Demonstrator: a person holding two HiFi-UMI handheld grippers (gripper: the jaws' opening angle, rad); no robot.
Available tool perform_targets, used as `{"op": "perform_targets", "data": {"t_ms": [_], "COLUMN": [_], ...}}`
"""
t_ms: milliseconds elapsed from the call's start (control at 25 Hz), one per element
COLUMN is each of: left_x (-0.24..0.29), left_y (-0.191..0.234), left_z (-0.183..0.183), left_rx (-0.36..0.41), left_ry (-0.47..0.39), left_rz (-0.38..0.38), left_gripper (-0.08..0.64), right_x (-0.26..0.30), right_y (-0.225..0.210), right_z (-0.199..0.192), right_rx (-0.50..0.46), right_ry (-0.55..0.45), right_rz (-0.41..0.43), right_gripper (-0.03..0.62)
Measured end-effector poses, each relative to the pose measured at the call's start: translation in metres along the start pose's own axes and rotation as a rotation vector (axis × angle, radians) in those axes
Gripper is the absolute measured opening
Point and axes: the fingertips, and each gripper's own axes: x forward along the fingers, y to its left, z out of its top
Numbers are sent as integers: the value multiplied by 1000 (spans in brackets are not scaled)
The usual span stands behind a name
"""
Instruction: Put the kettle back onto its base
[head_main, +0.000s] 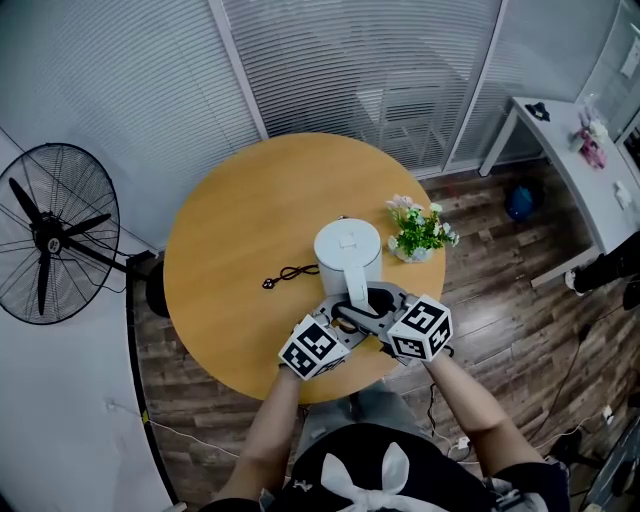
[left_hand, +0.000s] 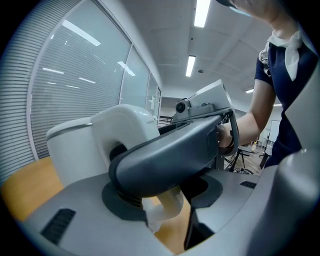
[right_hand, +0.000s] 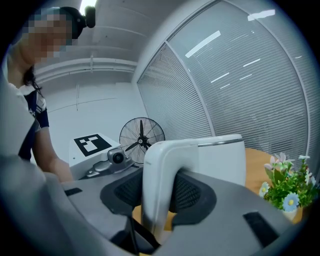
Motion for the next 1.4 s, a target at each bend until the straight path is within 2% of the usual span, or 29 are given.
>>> {"op": "perform_targets", "data": {"t_ms": [800, 1400], "left_x": [16, 21], "left_y": [17, 15], "left_z": [-24, -41], "left_rx": [-35, -48], "left_ry": [35, 54], "left_rz": [-16, 0], "left_gripper": [212, 196], "right_x": [14, 17], "right_y": [-24, -20], "right_z": [-21, -38], "right_rx": [40, 20], "right_ry": [34, 78], "right_rz": [-39, -55], "right_gripper": [175, 169]}}
